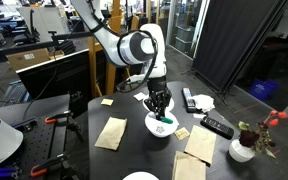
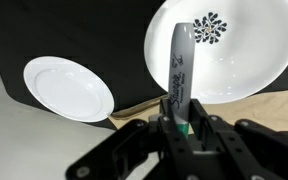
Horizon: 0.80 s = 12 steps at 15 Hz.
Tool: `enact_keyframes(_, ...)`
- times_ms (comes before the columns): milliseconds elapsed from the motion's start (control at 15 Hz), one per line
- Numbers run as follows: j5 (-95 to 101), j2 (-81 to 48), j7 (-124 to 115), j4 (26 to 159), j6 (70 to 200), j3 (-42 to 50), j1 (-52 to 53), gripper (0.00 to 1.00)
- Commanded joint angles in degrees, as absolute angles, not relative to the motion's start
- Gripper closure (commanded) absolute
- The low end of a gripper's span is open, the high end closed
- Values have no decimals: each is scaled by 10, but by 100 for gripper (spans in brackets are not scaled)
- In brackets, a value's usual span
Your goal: Move the white bowl to the right, then put the green marker in the bowl
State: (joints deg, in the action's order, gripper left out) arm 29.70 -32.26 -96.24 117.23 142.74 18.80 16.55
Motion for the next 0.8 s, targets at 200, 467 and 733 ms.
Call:
enact_keyframes(200, 309, -373, -1013, 1131, 1442, 186, 164, 94)
enact_keyframes(467, 304, -398, -1025, 1107, 1440, 187, 165, 94)
enact_keyframes(733, 299, -414, -1029, 1087, 1436, 187, 165, 76)
